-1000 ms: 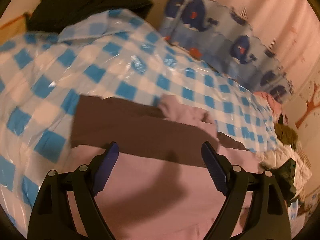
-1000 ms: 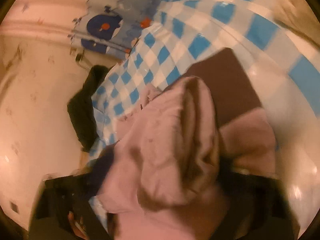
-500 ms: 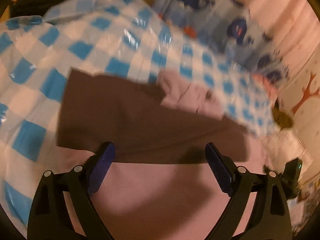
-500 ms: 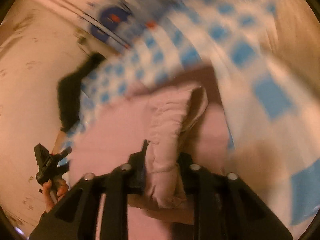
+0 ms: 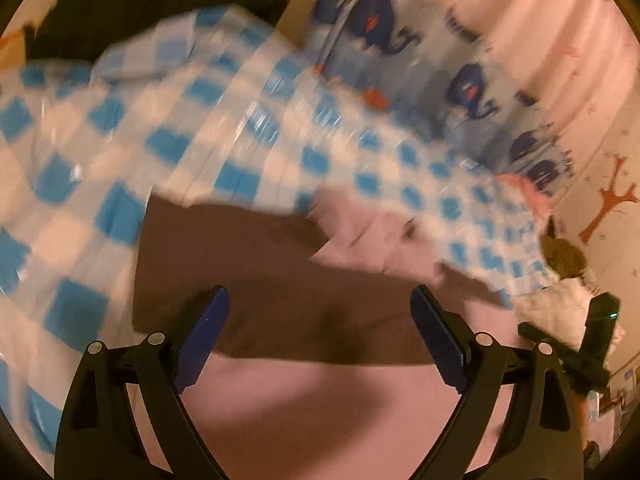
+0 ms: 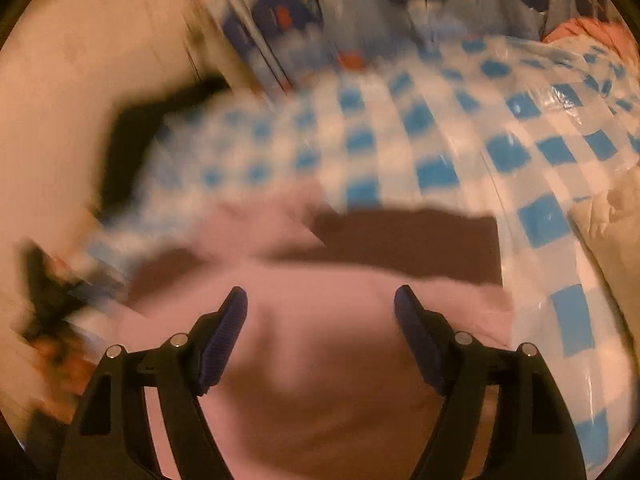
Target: Fold large clothes
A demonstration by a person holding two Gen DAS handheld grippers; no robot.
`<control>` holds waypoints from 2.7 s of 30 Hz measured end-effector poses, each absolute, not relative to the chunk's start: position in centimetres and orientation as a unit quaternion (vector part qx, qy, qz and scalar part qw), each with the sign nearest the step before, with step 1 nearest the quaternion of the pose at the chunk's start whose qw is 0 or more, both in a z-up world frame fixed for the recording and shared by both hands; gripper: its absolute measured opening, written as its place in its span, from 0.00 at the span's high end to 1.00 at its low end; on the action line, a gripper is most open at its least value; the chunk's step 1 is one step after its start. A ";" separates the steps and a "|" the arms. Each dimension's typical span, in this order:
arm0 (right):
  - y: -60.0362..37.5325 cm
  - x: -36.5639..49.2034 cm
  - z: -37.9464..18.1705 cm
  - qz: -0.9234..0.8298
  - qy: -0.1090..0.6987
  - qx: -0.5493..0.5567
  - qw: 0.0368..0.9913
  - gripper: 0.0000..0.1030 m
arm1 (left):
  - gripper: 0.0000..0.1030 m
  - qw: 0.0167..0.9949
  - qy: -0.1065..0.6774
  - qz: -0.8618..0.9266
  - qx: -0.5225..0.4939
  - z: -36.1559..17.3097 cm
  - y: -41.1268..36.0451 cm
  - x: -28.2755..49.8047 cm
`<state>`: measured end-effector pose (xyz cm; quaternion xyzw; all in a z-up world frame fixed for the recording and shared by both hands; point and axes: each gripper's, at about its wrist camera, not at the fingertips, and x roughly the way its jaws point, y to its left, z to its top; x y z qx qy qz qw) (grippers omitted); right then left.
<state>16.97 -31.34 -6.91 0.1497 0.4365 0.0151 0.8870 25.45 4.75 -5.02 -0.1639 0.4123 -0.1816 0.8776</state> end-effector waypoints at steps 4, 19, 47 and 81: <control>-32.3 16.8 -9.7 0.033 0.435 0.161 0.885 0.36 | 0.15 0.876 0.422 -0.203 -0.115 -8.5 3.7 25.7; -30.7 13.4 -8.7 0.000 0.468 0.035 0.883 0.27 | 0.14 0.871 0.451 -0.179 -0.071 -8.0 4.5 23.9; 0.3 -20.1 -14.6 0.384 0.563 0.291 0.671 0.10 | 0.12 0.773 0.510 -0.169 -0.336 -10.8 25.7 -19.3; 1.1 -16.8 -5.3 0.435 0.367 0.418 0.708 0.08 | 0.11 0.722 0.493 -0.232 -0.426 -13.8 27.2 -19.9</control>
